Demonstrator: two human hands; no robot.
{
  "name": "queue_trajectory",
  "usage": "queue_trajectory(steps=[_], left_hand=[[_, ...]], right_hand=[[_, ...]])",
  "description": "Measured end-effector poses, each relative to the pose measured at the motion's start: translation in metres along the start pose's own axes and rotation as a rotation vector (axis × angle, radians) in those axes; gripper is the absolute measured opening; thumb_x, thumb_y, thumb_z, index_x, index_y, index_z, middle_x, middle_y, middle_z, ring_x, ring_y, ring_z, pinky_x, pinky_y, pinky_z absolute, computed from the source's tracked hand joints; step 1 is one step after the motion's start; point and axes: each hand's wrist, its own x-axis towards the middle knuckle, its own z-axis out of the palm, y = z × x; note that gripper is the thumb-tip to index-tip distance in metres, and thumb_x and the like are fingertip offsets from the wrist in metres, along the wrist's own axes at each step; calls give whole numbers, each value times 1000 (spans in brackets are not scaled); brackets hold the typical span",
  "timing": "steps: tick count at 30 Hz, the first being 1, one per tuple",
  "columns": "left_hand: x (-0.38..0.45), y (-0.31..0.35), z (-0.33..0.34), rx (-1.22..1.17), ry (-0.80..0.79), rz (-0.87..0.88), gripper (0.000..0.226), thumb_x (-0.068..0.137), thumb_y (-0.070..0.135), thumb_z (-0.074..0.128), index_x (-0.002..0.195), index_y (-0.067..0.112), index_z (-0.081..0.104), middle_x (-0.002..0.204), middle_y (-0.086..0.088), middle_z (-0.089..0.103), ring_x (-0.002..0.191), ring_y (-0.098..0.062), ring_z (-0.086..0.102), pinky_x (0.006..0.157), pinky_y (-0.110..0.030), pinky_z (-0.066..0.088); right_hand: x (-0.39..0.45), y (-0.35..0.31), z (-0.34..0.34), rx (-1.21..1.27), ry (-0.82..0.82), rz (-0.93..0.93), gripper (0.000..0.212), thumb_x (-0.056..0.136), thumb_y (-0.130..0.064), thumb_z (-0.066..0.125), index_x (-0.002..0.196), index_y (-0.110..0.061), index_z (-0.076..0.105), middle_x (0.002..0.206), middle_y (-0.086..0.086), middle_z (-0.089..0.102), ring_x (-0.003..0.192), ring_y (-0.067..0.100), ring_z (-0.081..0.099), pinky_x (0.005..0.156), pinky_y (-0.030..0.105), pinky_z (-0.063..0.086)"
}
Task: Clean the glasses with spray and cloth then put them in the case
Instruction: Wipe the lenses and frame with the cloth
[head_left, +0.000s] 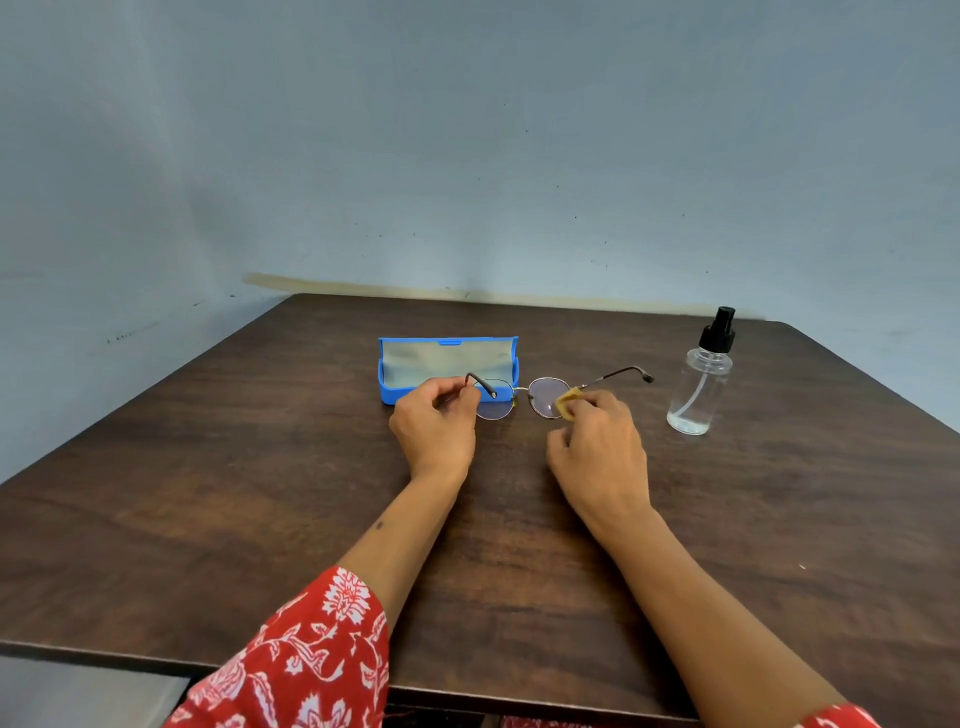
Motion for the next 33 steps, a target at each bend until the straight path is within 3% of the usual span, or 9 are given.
queue_trajectory(steps=[7, 12, 16, 22, 29, 33], left_hand=[[-1, -1, 0, -1, -30, 14, 11, 80, 8, 69, 90, 6, 73, 75, 3, 67, 78, -17, 69, 83, -41, 57], [-2, -1, 1, 26, -72, 37, 11, 79, 8, 70, 89, 6, 74, 77, -2, 70, 78, -18, 69, 82, -41, 57], [-3, -1, 1, 58, -87, 68, 11, 79, 6, 69, 89, 6, 74, 77, 0, 70, 75, -16, 68, 81, -40, 57], [-1, 0, -1, 11, -25, 24, 10, 79, 7, 69, 89, 5, 74, 76, -1, 69, 77, -20, 69, 82, -41, 57], [-1, 1, -1, 19, -7, -1, 11, 78, 7, 72, 88, 8, 74, 70, 8, 65, 75, -15, 68, 80, -39, 58], [-1, 1, -1, 8, 12, -8, 10, 78, 9, 71, 88, 8, 74, 71, 5, 67, 73, -15, 69, 78, -37, 58]], right_hand=[[-1, -4, 0, 74, -26, -106, 34, 78, -2, 51, 109, -4, 64, 121, 9, 56, 113, 25, 48, 85, 34, 45], [1, -1, -1, 98, 44, -39, 40, 80, -1, 51, 118, -6, 60, 125, 8, 53, 115, 24, 46, 83, 33, 45], [1, -3, 1, 123, -8, -102, 38, 78, 0, 52, 115, -5, 62, 122, 9, 55, 114, 23, 50, 88, 30, 43], [1, -1, 0, 61, 9, -40, 32, 78, -3, 51, 106, -5, 65, 116, 10, 57, 108, 26, 50, 82, 33, 44], [0, -2, 1, 40, -71, -106, 35, 77, -4, 50, 109, -5, 64, 121, 8, 56, 112, 25, 48, 84, 34, 46], [1, -1, -1, 13, -31, -39, 35, 79, -3, 50, 110, -7, 64, 121, 7, 55, 112, 24, 47, 80, 34, 47]])
